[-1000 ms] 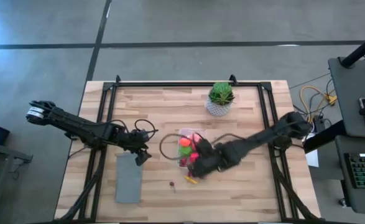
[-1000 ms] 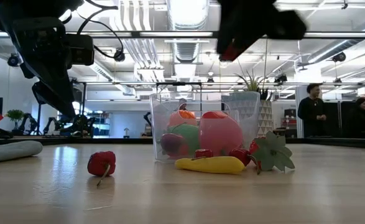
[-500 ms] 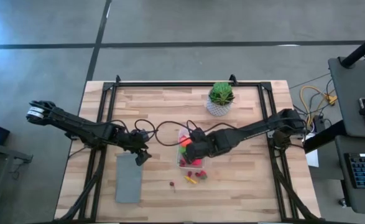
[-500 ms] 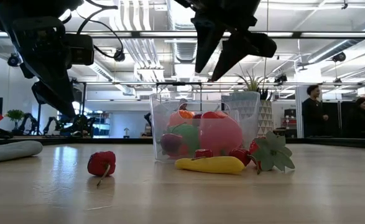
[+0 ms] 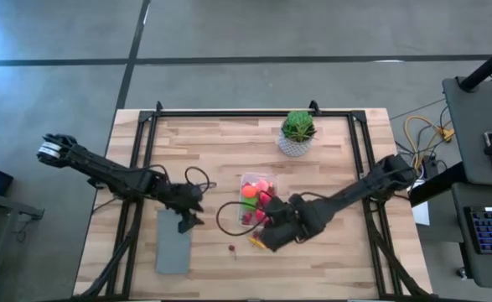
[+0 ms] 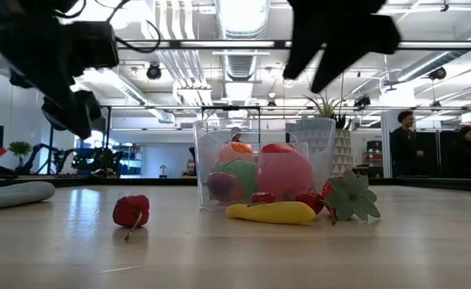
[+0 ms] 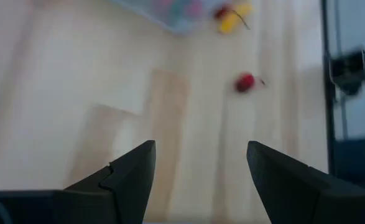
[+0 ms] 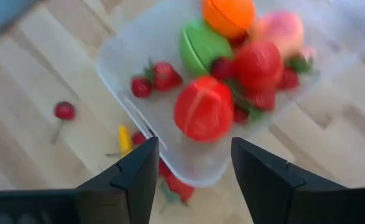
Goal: Pick and placing Produce into tupperware
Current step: Put the red cherry into the transparent bin
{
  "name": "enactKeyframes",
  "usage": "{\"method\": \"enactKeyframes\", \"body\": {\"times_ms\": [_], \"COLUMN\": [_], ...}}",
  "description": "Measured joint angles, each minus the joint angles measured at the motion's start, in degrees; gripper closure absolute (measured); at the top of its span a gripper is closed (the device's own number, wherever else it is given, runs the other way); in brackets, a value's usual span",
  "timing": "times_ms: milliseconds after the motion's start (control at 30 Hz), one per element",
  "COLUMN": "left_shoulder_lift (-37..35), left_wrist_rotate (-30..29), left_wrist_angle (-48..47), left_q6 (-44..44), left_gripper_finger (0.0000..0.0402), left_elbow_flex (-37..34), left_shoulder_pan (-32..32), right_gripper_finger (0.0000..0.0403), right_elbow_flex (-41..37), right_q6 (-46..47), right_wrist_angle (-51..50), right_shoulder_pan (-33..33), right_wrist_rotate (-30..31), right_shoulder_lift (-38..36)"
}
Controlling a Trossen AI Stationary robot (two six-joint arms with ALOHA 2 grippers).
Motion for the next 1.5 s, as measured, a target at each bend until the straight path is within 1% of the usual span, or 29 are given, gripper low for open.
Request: {"method": "enactKeyframes", "body": {"times_ms": [100,233,333,433,600,733,933,1100,1500], "left_shoulder_lift": [2.51,9.08,14.92,20.07,26.86,30.53,33.63,34.89,39.32], "left_wrist_rotate": [0.04,-1.98,-5.48,-7.22,-7.2,-7.4,-7.4,-7.31,-7.29], "left_wrist_angle": [4.49,13.26,16.78,17.61,25.01,27.08,27.27,30.39,31.41], "left_q6": [2.29,8.7,13.13,15.23,19.31,22.82,23.37,23.32,23.1], "left_gripper_finger": [0.0162,0.0162,0.0162,0.0162,0.0162,0.0162,0.0162,0.0162,0.0162], "left_elbow_flex": [0.0,0.26,1.46,3.07,6.24,9.16,11.76,12.04,13.8], "left_shoulder_pan": [-4.59,-9.6,-10.93,-10.89,-10.91,-10.89,-10.89,-10.91,-10.91], "right_gripper_finger": [0.0209,0.0209,0.0209,0.0209,0.0209,0.0209,0.0209,0.0209,0.0209], "right_elbow_flex": [-0.31,-0.35,-0.37,-0.42,-0.33,-0.33,-0.33,-0.35,-0.37], "right_q6": [7.98,20.34,27.46,31.75,34.72,35.04,34.75,34.35,33.22], "right_wrist_angle": [-4.31,-11.42,-15.38,-16.29,-16.46,-16.48,-16.67,-16.93,-17.01], "right_shoulder_pan": [2.67,6.15,7.83,8.9,9.86,10.22,10.56,10.55,10.55], "right_wrist_rotate": [2.68,7.52,8.36,8.36,7.97,6.25,5.7,5.65,5.29], "right_shoulder_lift": [0.27,0.27,0.27,0.27,0.27,0.27,0.27,0.27,0.24]}}
